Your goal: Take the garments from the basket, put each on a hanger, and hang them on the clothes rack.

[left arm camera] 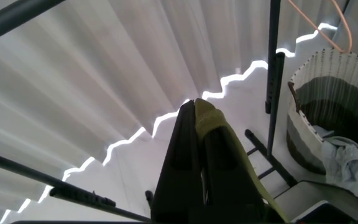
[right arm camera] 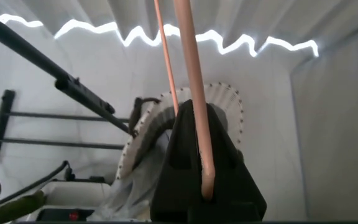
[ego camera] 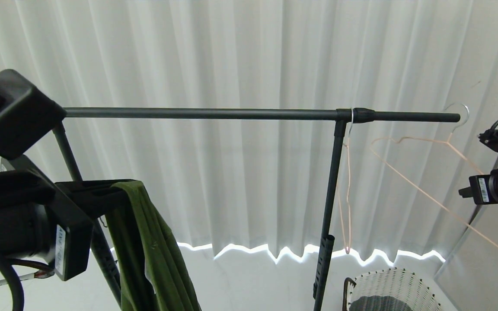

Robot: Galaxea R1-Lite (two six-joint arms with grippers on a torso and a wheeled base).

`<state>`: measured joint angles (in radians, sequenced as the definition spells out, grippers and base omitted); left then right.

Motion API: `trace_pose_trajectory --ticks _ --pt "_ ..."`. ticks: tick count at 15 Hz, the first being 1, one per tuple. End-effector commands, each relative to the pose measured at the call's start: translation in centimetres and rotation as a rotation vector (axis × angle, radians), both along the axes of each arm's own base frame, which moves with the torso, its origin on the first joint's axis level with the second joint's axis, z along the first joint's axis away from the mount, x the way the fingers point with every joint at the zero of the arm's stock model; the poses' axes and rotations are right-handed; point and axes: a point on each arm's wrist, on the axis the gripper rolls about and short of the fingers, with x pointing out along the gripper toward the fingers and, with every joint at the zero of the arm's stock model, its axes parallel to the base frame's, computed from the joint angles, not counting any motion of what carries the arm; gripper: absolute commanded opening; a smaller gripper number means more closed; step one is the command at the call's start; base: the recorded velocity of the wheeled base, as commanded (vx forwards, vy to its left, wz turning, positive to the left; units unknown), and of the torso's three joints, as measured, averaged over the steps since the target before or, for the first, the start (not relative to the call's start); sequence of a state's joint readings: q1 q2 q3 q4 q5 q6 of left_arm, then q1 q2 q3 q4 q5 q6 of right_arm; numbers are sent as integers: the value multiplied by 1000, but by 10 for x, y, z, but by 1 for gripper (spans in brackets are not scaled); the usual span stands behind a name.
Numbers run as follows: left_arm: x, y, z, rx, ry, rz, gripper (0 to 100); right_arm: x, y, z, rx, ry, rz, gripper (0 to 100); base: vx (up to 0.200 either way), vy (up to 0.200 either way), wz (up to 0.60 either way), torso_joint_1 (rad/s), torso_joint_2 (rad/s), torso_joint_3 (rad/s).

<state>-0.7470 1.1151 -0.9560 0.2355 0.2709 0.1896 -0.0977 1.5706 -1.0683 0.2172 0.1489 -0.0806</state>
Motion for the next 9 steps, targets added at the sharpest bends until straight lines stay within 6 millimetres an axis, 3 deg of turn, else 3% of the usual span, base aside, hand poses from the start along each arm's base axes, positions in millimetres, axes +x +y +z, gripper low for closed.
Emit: trace_pose_trajectory --ticks 1,4,9 --pt "0 0 -1 4 3 0 0 -22 2 4 -18 -15 -19 0 0 0 0 0 0 0" --pt "1 0 -3 10 8 1 0 -49 4 -3 -54 -2 -46 0 0 0 0 0 0 0" --pt "2 -1 -4 16 10 2 0 -59 9 -4 -78 -3 -54 0 -200 0 0 4 3 1"
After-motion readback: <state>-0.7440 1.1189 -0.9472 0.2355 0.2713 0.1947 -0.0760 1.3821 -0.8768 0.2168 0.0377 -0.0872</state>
